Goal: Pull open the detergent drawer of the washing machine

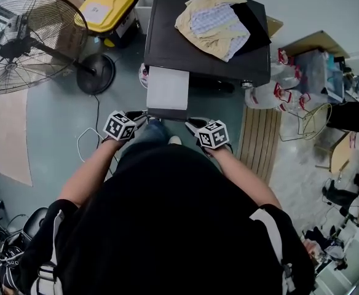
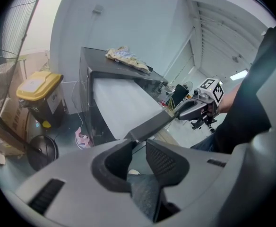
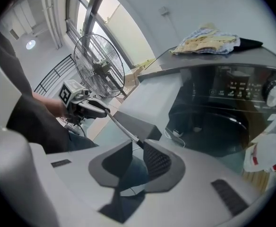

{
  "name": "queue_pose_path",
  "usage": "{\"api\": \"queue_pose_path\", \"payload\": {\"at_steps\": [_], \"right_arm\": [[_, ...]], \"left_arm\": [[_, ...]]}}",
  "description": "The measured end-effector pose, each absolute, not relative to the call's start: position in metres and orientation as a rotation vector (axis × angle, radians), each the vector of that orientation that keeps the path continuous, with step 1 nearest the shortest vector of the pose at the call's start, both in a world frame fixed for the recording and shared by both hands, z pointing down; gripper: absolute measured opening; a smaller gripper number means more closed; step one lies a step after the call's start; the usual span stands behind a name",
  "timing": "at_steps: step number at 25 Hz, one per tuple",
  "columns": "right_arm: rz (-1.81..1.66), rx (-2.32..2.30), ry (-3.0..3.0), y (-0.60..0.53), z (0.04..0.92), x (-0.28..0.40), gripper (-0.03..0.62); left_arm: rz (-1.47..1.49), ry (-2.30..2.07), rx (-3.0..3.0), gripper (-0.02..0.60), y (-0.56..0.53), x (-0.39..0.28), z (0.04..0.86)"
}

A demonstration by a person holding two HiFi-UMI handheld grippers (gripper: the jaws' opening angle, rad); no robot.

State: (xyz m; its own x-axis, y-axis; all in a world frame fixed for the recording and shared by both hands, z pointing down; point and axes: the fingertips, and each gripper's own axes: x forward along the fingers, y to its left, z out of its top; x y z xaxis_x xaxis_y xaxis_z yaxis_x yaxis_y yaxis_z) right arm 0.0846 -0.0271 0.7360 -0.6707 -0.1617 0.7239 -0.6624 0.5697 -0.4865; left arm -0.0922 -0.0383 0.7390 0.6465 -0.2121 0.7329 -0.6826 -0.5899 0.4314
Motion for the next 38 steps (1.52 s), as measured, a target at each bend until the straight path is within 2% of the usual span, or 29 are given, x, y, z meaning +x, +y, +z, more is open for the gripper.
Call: {"api": "queue_pose_path", "payload": {"at_steps": [38], "right_arm": [[1.094,0.698,-2.135,-0.019,0.755,0.085,0.095]], "left_arm": [[0.757,-0.730,2.067,0.104,-0.028,-0.091,0.754]]}}
